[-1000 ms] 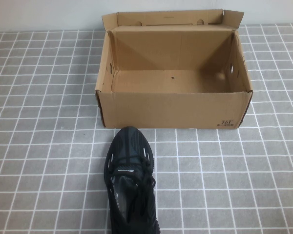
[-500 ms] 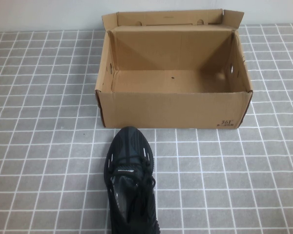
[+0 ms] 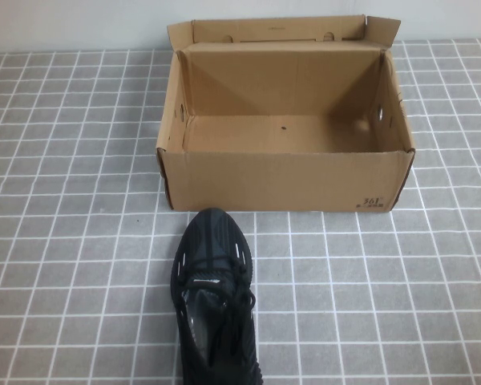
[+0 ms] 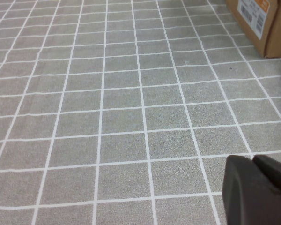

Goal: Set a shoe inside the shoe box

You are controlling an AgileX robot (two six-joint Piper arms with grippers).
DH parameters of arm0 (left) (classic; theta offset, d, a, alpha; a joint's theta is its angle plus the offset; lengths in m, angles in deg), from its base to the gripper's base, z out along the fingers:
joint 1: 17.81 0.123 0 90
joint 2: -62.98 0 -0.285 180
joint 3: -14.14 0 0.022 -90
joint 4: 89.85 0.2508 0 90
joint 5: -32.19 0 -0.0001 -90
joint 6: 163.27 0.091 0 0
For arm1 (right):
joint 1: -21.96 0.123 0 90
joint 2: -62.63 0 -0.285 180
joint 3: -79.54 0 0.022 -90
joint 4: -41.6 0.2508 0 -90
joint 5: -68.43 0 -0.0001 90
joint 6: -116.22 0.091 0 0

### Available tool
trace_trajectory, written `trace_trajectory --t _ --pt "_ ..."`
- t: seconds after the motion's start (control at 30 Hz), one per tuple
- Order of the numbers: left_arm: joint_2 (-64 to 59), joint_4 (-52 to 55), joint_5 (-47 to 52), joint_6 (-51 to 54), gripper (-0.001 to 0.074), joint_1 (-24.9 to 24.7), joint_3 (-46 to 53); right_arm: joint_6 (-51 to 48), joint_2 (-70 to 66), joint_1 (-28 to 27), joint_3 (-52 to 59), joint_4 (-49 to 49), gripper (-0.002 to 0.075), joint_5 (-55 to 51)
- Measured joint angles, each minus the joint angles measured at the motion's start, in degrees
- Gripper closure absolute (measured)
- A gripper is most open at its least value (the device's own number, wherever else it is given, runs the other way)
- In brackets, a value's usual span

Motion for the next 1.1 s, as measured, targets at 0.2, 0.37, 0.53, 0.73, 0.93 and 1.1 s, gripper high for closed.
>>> trace_trajectory --t 0.2,0.37,0.53,0.73,0.93,1.1 --pt "0.0 0.0 0.0 0.0 0.0736 0.0 0.0 0.0 0.0 0.0 0.0 0.0 0.0742 0.0" --pt "0.0 0.0 0.0 0.0 0.0736 0.0 0.0 0.0 0.0 0.0 0.0 0.0 0.0742 0.0" --pt "0.0 0.0 0.0 0.0 0.0736 0.0 0.0 0.0 0.0 0.0 0.0 3.7 0.0742 2.9" --pt "0.0 0.0 0.0 0.0 0.0736 0.0 0.0 0.0 0.0 0.0 0.0 31.8 0.0742 13.4" --pt "0.0 0.0 0.0 0.0 0.0736 0.0 0.0 0.0 0.0 0.0 0.0 44.9 0.0743 20.0" --pt "0.0 0.0 0.0 0.0 0.0736 0.0 0.0 0.0 -0.4 0.0 -2.2 45.3 0.0743 11.9"
